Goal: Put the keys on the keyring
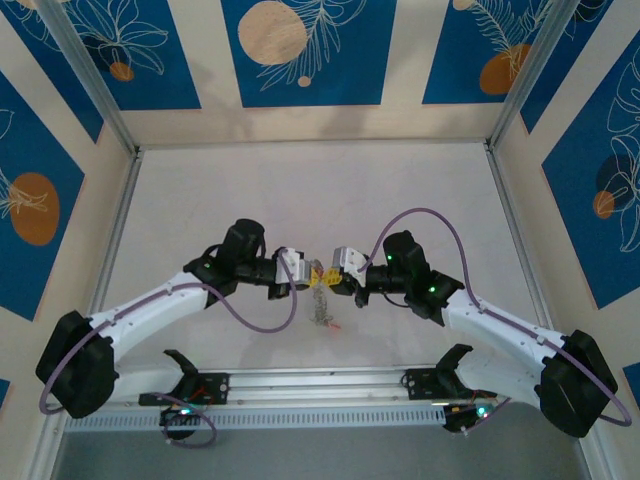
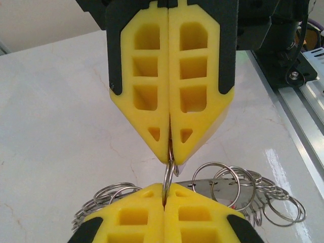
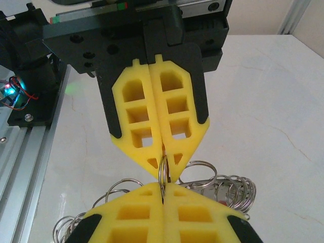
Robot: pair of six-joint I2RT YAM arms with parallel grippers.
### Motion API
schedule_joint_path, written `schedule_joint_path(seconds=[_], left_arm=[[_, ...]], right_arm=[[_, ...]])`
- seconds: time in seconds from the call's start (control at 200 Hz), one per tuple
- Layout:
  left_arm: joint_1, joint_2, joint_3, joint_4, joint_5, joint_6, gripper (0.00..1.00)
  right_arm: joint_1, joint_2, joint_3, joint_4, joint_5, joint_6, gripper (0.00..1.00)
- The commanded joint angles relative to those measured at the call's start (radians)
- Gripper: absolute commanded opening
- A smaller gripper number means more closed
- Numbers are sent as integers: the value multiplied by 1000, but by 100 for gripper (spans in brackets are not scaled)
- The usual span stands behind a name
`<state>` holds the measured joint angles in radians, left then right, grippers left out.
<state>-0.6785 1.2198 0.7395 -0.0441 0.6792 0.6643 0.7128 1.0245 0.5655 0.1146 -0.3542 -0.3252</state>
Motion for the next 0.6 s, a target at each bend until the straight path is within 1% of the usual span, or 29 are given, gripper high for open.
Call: schedule_joint_path(seconds=[0.0, 0.375, 0.515, 0.595], left_arm=[[-4, 31, 16, -40, -50, 9, 0], [-23, 57, 38, -33, -30, 12, 0], [-27, 54, 34, -14, -29, 7, 0], [-26, 38, 16, 23, -24, -4, 0]], right_arm=[[17, -16, 54, 101, -85, 1, 0], [36, 37, 68, 135, -82, -2, 0], [45, 45, 62, 139, -81, 2, 0], [44, 37, 48, 136, -67, -4, 0]])
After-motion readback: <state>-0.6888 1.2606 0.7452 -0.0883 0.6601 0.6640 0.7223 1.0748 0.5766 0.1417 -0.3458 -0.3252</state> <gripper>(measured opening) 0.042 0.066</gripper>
